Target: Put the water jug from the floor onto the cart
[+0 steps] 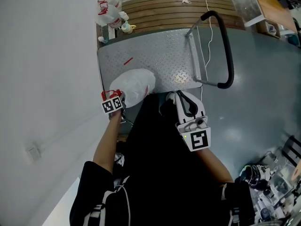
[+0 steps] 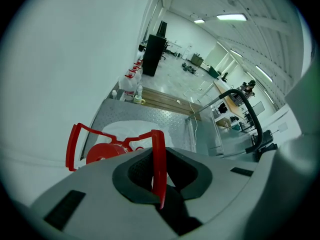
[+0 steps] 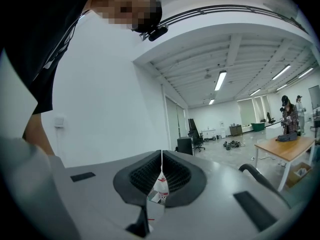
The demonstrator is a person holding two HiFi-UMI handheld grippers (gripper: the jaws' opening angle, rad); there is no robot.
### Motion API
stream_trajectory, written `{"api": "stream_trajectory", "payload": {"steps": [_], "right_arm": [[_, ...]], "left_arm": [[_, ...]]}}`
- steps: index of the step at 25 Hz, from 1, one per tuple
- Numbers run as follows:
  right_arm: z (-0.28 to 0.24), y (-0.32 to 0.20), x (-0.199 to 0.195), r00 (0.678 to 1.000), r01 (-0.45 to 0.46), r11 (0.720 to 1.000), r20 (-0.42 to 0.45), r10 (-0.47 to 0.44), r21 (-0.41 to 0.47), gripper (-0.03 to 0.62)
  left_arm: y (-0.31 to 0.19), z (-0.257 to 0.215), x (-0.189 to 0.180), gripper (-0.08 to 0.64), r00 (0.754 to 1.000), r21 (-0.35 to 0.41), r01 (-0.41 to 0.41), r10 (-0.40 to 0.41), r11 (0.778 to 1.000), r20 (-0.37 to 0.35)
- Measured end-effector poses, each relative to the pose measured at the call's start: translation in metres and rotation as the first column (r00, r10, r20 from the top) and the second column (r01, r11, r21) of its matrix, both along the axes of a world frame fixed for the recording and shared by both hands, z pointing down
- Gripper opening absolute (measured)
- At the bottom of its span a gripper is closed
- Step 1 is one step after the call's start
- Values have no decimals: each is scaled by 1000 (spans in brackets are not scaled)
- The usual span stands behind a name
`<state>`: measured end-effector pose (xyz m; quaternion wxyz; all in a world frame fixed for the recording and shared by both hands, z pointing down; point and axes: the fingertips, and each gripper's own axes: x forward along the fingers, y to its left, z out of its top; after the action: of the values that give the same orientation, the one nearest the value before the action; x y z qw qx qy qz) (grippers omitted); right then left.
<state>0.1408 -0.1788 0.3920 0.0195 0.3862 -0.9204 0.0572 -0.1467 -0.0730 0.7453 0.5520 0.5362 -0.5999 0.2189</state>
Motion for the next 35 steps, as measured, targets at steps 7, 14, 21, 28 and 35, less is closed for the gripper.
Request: {"api": "stream_trajectory", "payload": {"steps": [7,14,21,28,35], "right_arm": [[-3,-20,7,994,-99,995,-36,100,11,20],[1,-34,-7,985,-151,988,-80,152,15,20],[8,-52,-7,970,-214,977,-119,213,6,20],[16,-62,-8,954,-259,966,-160,254,-13,20],[23,-67,2,938,-305,952,-185,294,-34,20]], "left_arm": [[-54,12,18,57,997,9,-72,72,997,-26],[-100,26,39,57,987,11,-152,152,988,-45],[-137,35,43,57,977,10,-213,213,977,-20],[-157,50,68,57,959,24,-277,278,961,-59],[-171,55,102,55,942,45,-305,309,951,-130]]}}
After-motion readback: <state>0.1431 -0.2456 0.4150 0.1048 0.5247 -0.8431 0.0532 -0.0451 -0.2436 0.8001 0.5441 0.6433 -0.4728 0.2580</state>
